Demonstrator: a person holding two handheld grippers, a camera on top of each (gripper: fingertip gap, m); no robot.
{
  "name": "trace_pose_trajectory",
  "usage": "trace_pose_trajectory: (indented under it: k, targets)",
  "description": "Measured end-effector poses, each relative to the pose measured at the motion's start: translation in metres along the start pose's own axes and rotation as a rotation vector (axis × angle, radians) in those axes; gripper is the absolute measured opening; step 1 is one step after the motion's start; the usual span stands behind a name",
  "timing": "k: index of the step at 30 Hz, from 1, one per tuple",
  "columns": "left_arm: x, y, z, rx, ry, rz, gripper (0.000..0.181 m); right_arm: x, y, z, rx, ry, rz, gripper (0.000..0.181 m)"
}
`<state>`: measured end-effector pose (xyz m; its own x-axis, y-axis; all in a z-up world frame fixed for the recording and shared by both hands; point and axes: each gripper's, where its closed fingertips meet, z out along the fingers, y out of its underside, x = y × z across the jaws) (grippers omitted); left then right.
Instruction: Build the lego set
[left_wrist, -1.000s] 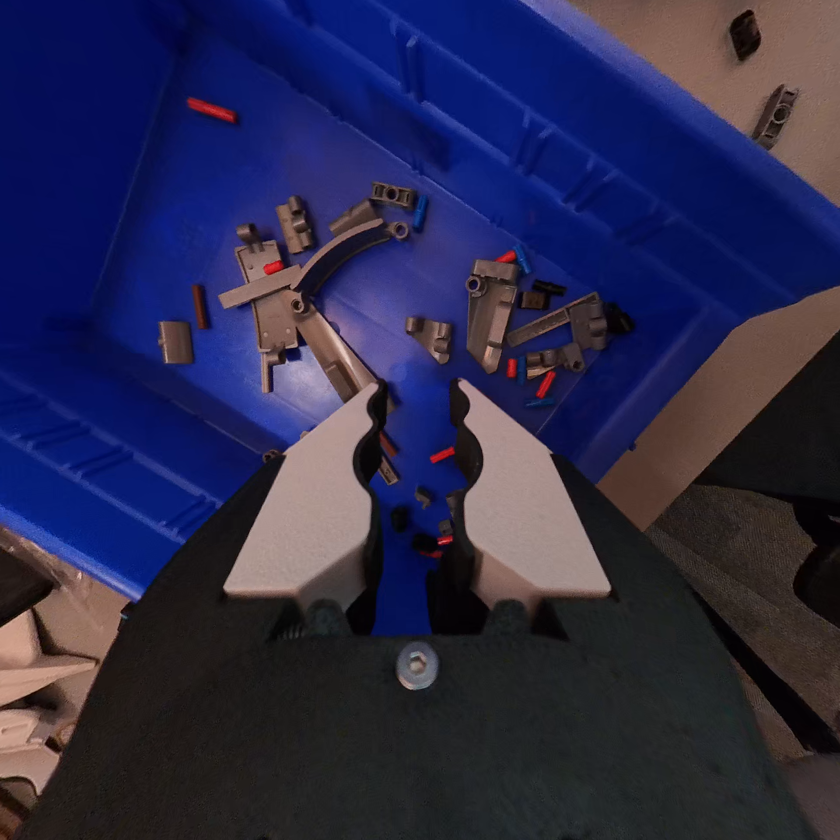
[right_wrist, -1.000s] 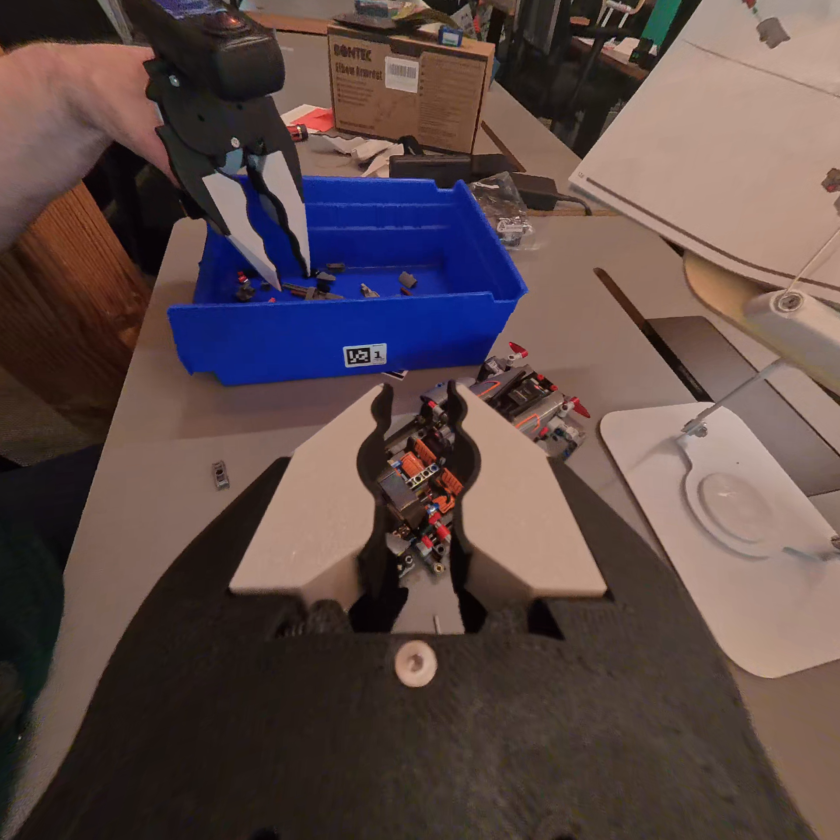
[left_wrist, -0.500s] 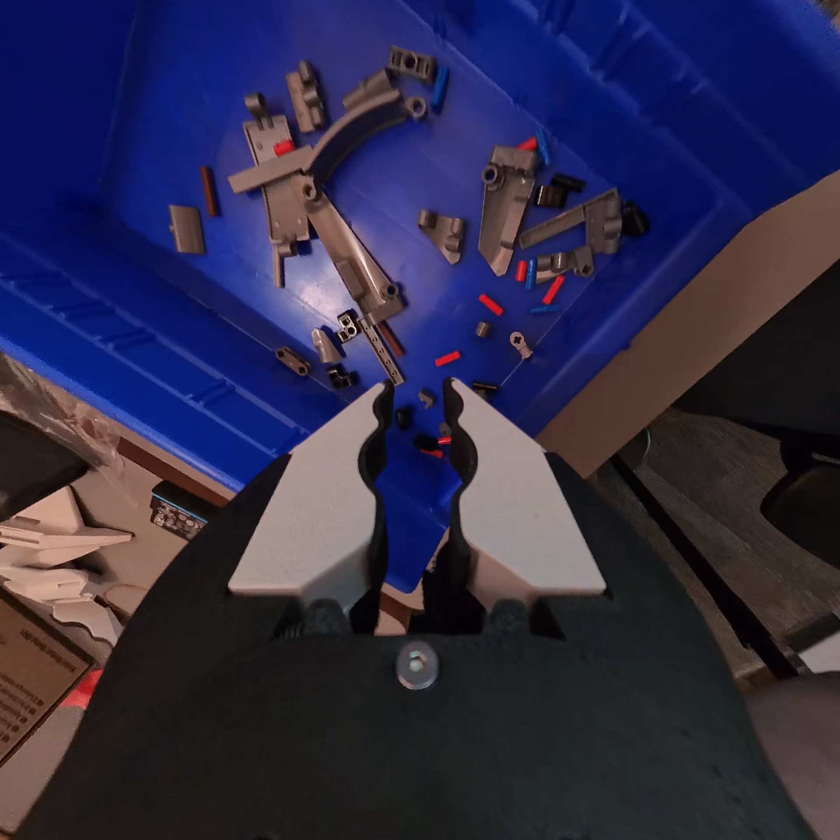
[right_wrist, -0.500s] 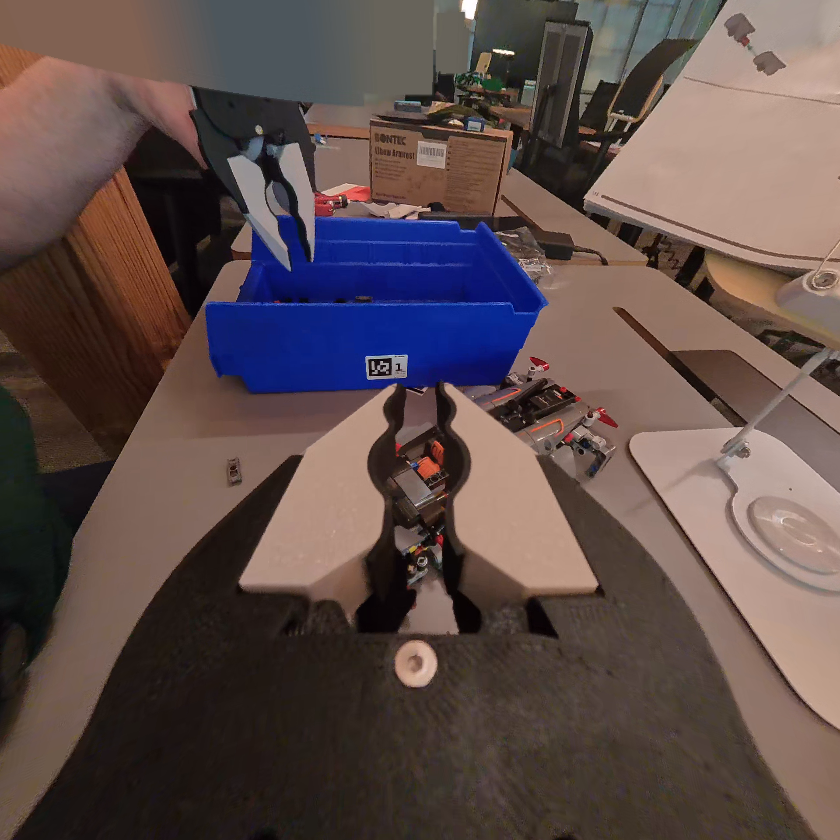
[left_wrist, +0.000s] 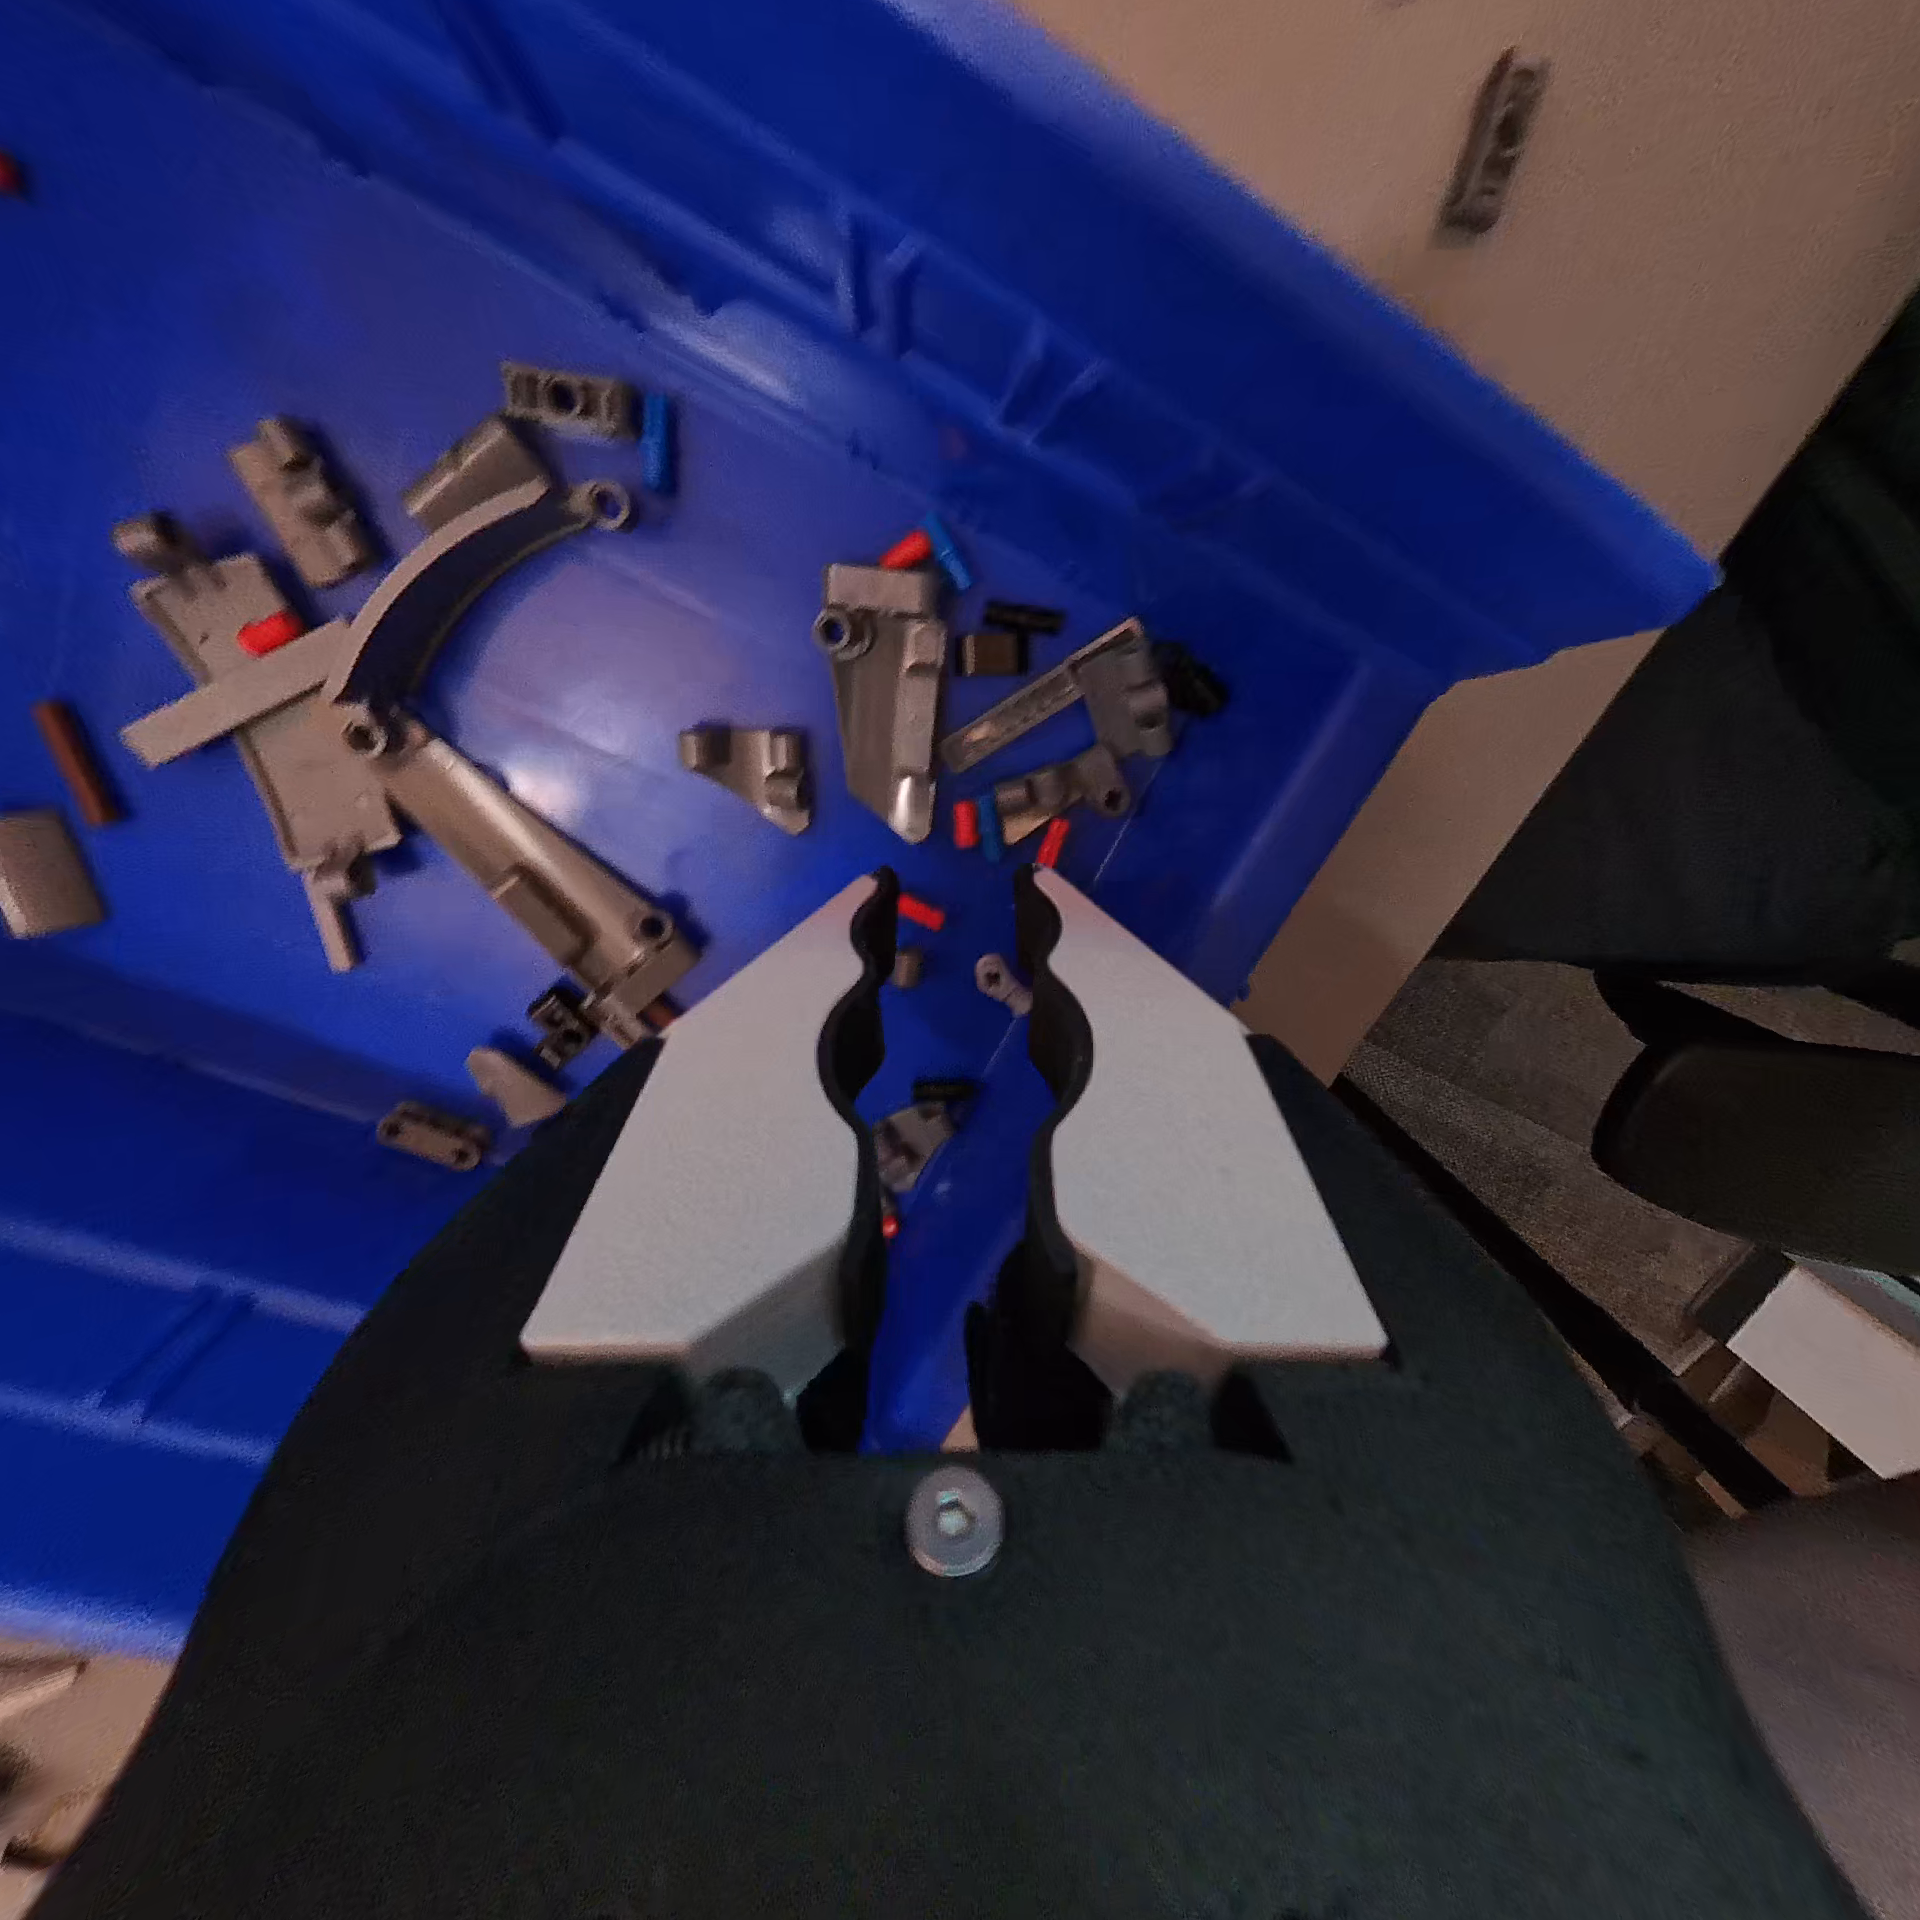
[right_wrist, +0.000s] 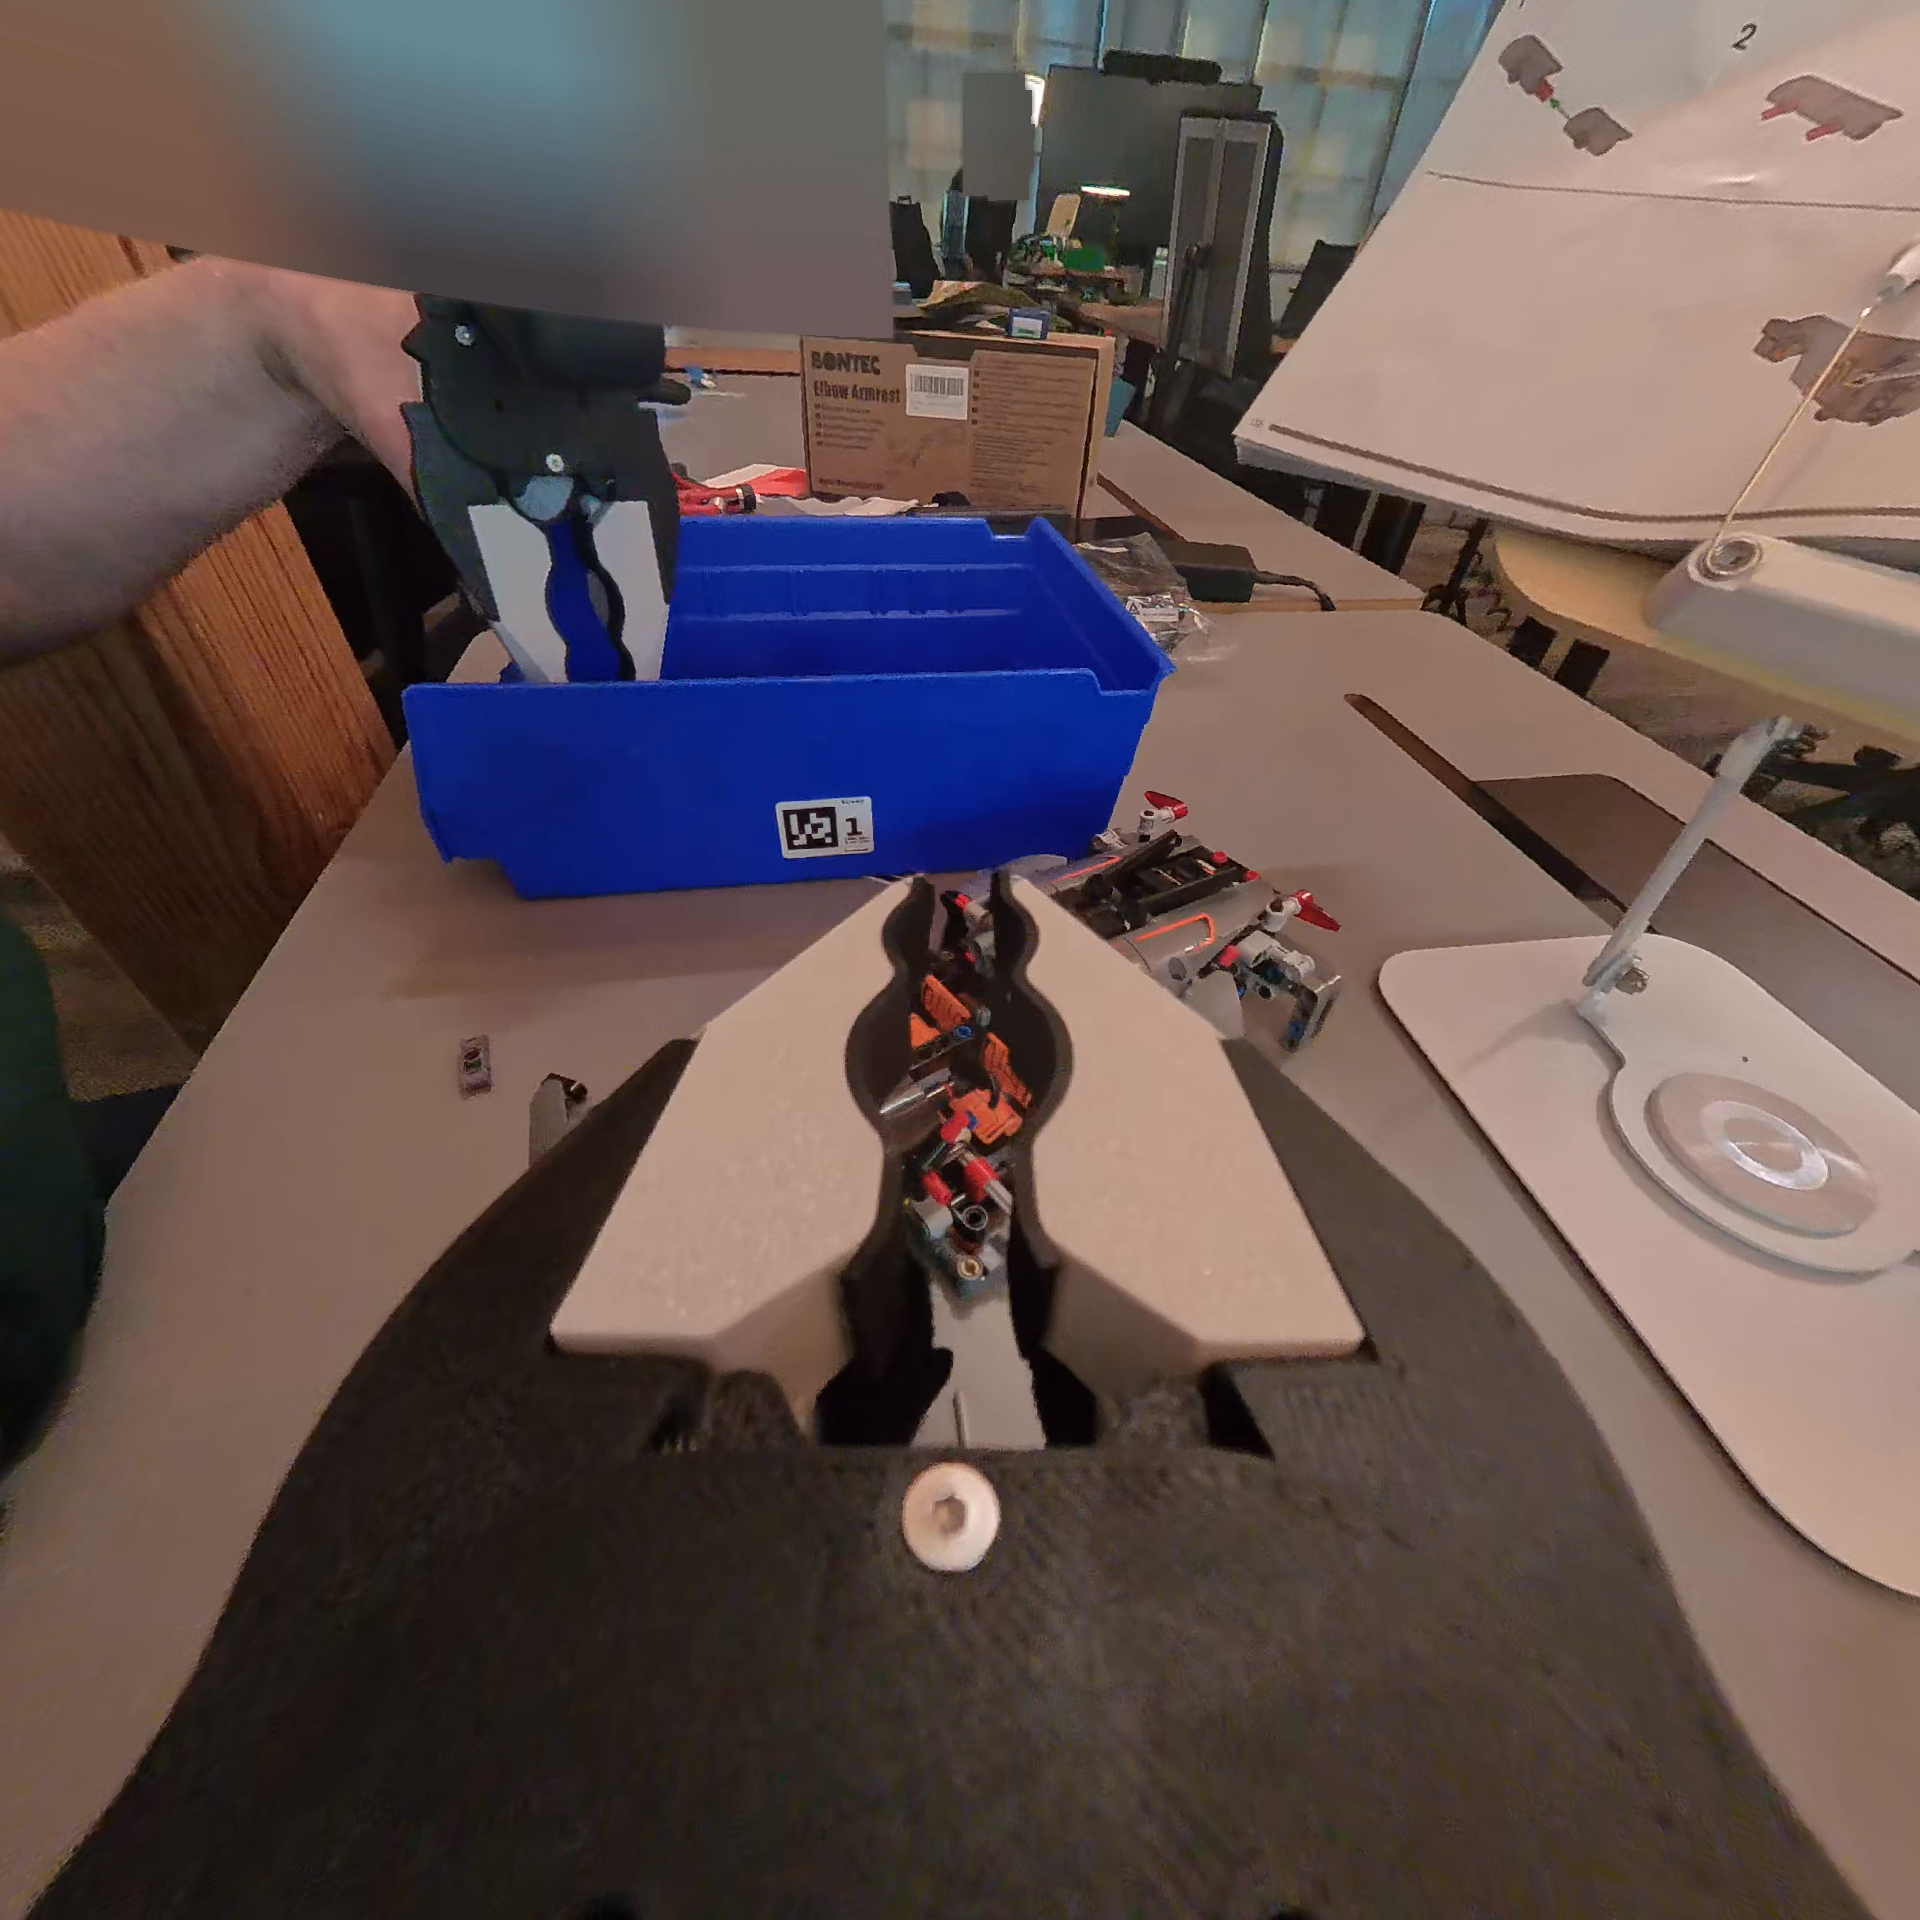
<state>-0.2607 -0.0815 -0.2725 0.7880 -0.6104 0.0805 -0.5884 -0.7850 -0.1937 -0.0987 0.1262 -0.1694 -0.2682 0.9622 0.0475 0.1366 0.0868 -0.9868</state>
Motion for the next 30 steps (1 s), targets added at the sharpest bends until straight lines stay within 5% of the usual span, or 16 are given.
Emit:
trace_pose_trajectory:
  k: [13, 21, 26, 30]
  targets:
    - [0.017, -0.014, 0.029, 0.031, 0.073, 0.078, 0.033, 0.012, 0.022, 0.000, -0.047, 0.028, 0.006, 0.009]
    - [-0.039, -0.002, 0.014, 0.020, -0.180, -0.038, 0.022, 0.020, 0.028, -0.001, -0.057, 0.050, 0.013, 0.009]
    - [-0.025, -0.007, -0.006, 0.109, -0.091, -0.053, 0.021, 0.023, 0.028, -0.003, -0.052, 0.055, 0.023, 0.009]
    - [0.000, 0.000, 0.005, 0.026, 0.012, 0.000, 0.024, 0.023, 0.031, -0.003, -0.060, 0.054, 0.027, 0.009]
